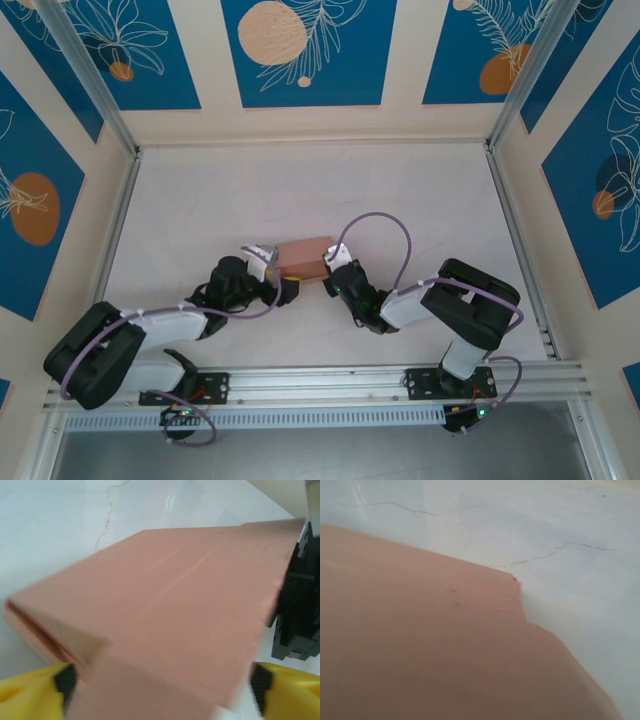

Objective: Fold the paper box

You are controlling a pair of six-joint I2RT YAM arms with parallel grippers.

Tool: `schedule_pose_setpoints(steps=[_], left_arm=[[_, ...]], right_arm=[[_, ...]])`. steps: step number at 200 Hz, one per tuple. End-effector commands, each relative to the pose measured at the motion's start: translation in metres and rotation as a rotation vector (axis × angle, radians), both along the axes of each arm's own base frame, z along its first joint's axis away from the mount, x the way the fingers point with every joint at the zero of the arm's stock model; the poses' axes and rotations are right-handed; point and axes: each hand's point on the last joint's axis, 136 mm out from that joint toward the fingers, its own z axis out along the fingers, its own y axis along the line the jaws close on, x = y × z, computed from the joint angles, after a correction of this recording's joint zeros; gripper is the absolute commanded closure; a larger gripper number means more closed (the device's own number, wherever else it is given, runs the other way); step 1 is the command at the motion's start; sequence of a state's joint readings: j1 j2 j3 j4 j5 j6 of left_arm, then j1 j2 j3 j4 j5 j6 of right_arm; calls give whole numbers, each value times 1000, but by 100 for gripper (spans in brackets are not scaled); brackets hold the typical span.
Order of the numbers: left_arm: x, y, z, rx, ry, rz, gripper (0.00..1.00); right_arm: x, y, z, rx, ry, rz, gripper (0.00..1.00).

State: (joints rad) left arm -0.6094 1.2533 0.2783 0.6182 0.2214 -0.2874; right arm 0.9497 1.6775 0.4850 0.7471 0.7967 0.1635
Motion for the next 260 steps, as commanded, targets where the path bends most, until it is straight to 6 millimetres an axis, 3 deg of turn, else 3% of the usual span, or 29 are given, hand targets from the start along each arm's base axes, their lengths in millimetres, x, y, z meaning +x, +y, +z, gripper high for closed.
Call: schedule_pose_setpoints(steps=[1,68,109,136,158,179,209,260], left_arm=[[-4,14,-5,12,40,58,0],[-19,33,29,-68,33,128,0],[-31,45,77,-160,-12,164,0],[-18,56,102,-120,4,259,3],[4,51,116,-36,67,304,5],[28,39,112,62,138,311,11],[53,25,83,184,204,304,19],[55,24,33,305,307,291,20]], right_arm=[[-6,0,-11,-26,45,10,90],[-5,2,-14,-44,51,7,90],[-7,4,-14,-51,51,14,90],[-7,6,-13,-60,50,20,90],[-7,8,-11,-63,46,24,90],[-8,8,-11,-74,47,25,90],[-10,10,-11,-88,49,28,89],[-10,12,-15,-97,61,26,89]])
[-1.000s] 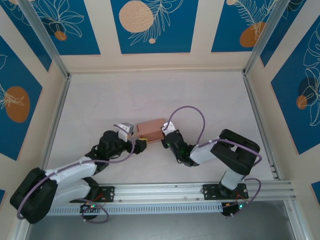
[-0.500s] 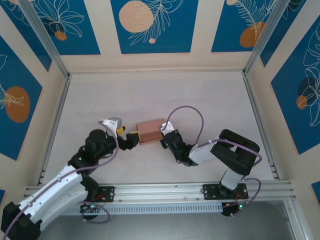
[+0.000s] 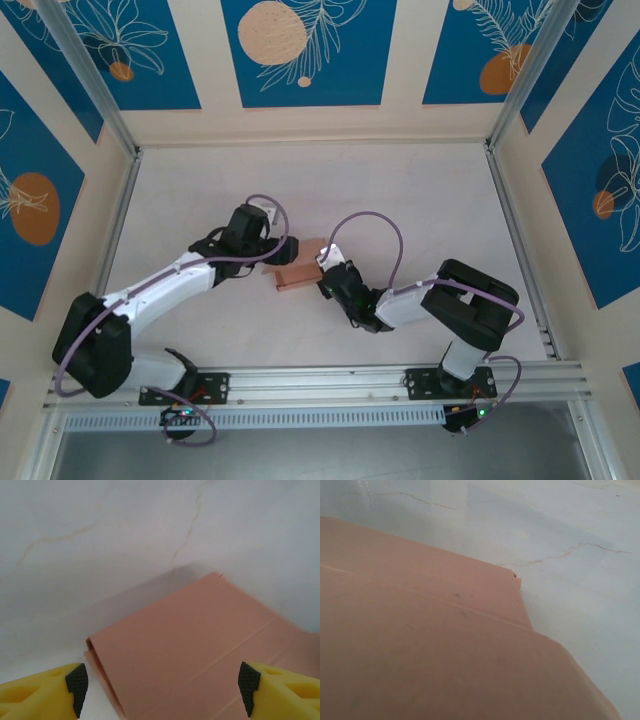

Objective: Fold the paper box

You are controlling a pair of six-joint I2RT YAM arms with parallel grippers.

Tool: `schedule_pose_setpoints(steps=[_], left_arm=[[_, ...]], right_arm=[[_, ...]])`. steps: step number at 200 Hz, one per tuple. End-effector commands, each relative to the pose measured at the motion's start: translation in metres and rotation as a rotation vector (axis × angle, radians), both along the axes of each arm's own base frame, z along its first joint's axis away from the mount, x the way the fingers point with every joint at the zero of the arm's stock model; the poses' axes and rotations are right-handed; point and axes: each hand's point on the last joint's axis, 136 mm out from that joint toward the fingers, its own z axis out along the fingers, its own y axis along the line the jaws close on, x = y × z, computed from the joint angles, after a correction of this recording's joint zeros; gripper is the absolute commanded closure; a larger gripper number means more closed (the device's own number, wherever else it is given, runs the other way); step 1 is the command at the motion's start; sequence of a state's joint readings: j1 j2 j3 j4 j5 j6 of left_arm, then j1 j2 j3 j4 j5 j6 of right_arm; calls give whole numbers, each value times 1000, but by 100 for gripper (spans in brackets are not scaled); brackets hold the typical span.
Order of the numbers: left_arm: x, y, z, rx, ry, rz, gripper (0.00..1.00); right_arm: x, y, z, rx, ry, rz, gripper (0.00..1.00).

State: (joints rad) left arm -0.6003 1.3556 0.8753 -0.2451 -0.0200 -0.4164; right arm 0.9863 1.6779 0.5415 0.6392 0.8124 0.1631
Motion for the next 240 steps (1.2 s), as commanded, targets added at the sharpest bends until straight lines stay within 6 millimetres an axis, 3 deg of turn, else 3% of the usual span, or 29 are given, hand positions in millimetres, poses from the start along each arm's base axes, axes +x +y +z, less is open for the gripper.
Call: schedule_pose_setpoints(steps=[1,53,96,119,140,150,191,240], left_arm=[[0,8,-10,57,22,5,20],[-7,19,-51,124,95,34,20],[-8,21,-70,143,124,50,19],[-7,20,-72,136,125,58,19],[-5,20,-72,130,121,64,19],[-5,20,-72,130,121,66,19],[-3,17,-74,113,122,69,19],[-3,11,-78,98,130,63,22]], right_arm=[[-5,-1,-15,-49,37,3,89],[-7,-3,-20,-60,54,-17,84],[-13,-4,-16,-63,56,-24,70],[-18,-3,-14,-67,62,-14,60],[-25,-4,-12,-77,70,-9,39],[-31,-5,-12,-86,76,-3,34],[-56,-13,-18,-130,113,20,27],[-85,-9,-6,-102,139,84,11]])
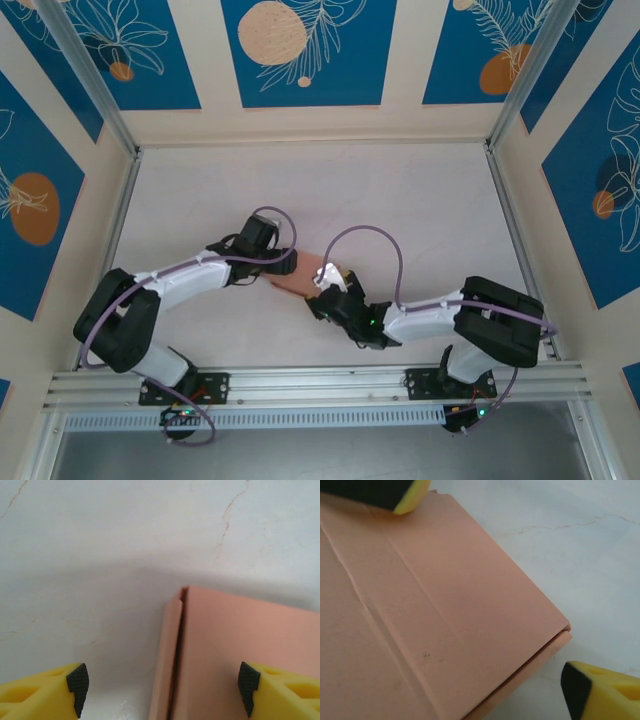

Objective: Fold the paper box

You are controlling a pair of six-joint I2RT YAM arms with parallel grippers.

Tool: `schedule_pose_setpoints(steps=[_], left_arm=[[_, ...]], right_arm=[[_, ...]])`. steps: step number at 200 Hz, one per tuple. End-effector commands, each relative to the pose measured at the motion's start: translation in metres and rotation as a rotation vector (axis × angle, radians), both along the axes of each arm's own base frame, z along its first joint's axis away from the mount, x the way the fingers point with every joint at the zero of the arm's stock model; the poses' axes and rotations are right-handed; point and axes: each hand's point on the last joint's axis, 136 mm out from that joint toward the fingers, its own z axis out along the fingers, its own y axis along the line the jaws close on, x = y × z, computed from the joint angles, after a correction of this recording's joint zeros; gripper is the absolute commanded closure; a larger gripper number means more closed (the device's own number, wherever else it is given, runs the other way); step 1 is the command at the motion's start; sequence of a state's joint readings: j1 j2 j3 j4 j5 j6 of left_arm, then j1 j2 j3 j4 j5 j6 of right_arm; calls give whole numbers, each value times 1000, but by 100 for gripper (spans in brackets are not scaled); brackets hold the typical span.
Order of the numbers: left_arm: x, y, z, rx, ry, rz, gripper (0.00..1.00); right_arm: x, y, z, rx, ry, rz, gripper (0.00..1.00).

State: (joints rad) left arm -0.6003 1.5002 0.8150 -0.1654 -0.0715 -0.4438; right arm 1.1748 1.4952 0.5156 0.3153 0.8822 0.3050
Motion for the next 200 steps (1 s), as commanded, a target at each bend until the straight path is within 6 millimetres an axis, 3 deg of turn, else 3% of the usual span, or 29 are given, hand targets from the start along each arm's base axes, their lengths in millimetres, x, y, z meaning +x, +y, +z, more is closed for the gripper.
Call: schedule_pose_setpoints(steps=[1,10,77,112,148,176,200], left_arm=[[-5,3,-15,10,39,11,22],[-5,2,-17,9,42,10,23],[-9,-3,-23,-4,49,10,25],[-13,-1,-27,-5,49,13,25],[-17,-1,-22,-33,33,15,26],[-17,1,-18,-34,25,19,27],[-20,1,-13,-57,18,28,28]], right_arm=[[-20,-11,-10,-49,53,27,10],[-25,-8,-7,-38,63,44,0],[-48,-1,8,37,109,84,0],[-60,3,42,143,151,86,1],[-55,-19,80,261,263,-102,0],[-46,-48,74,263,420,-331,0],[-42,-50,64,279,513,-403,7]])
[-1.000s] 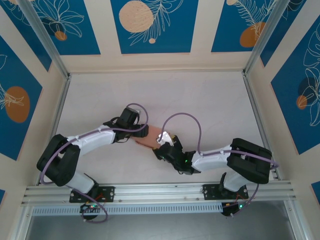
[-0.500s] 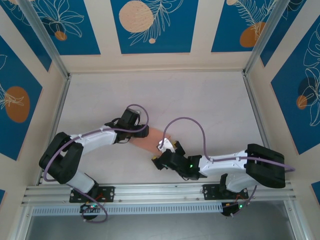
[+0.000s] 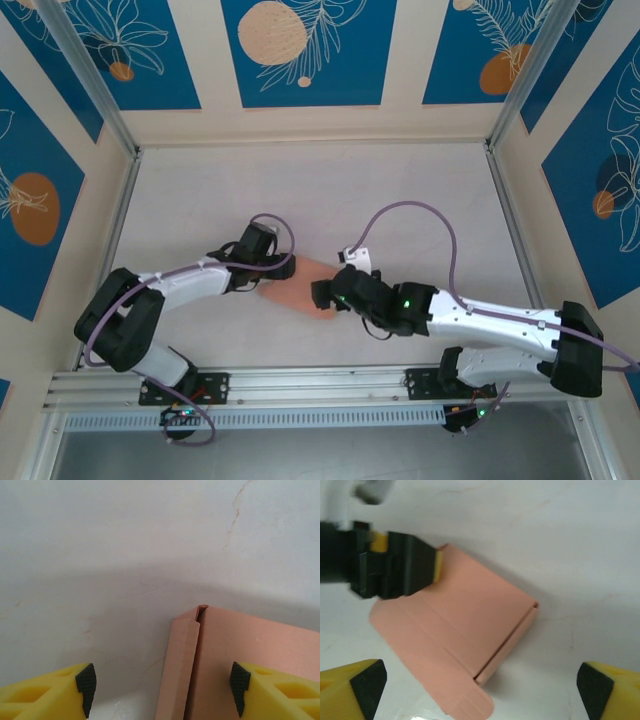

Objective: Fold the paper box

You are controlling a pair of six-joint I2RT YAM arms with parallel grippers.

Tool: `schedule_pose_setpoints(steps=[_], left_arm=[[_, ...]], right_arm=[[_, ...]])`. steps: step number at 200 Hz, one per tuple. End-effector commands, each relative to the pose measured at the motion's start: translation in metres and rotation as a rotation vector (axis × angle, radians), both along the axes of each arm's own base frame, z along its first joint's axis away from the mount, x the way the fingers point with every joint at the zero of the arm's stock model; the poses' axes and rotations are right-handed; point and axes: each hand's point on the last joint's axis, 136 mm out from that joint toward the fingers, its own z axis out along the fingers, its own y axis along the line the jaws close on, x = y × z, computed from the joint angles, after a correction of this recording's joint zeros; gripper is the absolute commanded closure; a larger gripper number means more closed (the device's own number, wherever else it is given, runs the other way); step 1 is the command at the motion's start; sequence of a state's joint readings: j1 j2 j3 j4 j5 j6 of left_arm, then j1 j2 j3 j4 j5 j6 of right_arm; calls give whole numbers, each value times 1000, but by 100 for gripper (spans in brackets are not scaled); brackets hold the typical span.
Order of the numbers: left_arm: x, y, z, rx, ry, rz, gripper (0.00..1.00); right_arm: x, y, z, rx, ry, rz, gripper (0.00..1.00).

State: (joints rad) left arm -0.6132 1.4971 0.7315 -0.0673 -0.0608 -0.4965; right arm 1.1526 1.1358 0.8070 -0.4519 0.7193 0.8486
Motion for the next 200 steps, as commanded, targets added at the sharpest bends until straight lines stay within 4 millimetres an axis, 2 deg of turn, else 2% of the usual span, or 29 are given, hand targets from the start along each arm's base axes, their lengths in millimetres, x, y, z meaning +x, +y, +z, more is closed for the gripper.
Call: schedule_pose_setpoints(steps=[1,44,77,93,158,174,200], left_arm=[[-11,3,2,-13,11,6,28],[-17,7,28,-37,-19,5,28],[-28,16,33,-24,-13,2,28],[-35,20,29,-20,6,3,28],[-63,23,2,-50,103,-20,44],[-67,23,-5,-55,118,-21,49],[-67,21,-13,-56,128,-24,52]], right_arm=[[-12,-23,-33,-42,211,-118,7],[-6,-5,-50,17,341,-102,14],[-3,5,-59,10,370,-80,18],[-2,9,-67,11,394,-71,23],[-8,24,-87,27,466,-34,36],[-7,25,-93,13,477,-41,39],[-6,24,-104,-11,493,-53,40]])
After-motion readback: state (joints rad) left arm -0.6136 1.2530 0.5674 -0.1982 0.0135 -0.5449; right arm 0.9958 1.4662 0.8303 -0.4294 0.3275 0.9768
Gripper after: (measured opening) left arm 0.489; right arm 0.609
